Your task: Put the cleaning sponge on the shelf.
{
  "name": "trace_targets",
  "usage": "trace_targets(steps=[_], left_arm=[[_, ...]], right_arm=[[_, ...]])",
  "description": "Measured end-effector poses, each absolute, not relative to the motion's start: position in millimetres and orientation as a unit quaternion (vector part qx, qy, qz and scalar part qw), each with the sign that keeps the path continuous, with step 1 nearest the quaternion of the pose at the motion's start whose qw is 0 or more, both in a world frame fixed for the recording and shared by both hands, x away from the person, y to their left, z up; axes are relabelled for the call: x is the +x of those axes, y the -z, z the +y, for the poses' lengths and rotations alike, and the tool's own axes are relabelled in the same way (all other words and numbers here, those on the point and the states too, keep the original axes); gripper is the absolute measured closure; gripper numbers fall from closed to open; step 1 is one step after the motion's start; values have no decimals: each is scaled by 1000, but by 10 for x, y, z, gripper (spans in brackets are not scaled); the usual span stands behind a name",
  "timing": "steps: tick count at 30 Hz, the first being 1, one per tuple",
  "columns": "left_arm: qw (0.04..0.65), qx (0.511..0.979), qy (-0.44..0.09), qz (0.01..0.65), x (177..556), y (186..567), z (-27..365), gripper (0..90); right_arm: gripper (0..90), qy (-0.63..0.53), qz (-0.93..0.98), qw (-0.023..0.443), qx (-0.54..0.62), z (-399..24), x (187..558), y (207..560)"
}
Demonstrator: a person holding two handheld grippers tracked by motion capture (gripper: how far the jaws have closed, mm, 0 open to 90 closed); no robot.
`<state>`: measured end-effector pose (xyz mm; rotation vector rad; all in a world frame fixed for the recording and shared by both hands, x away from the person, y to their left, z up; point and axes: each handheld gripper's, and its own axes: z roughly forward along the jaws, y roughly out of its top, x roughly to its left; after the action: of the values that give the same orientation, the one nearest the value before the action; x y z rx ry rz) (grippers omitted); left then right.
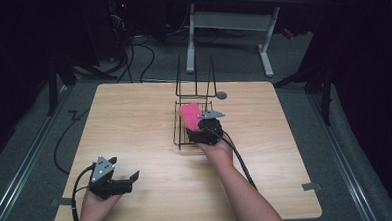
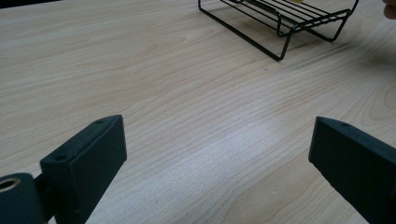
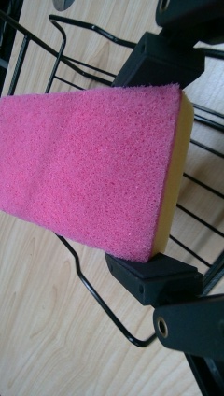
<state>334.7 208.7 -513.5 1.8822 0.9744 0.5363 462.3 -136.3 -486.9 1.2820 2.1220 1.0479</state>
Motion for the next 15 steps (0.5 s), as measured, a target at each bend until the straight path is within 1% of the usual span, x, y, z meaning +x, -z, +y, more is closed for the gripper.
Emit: trace_targets(steps=[15], left_arm=[[461, 766, -216, 393, 3347, 5135, 2089, 47]], right_arm=[[240, -373, 766, 223, 473, -1348, 4747, 4871]])
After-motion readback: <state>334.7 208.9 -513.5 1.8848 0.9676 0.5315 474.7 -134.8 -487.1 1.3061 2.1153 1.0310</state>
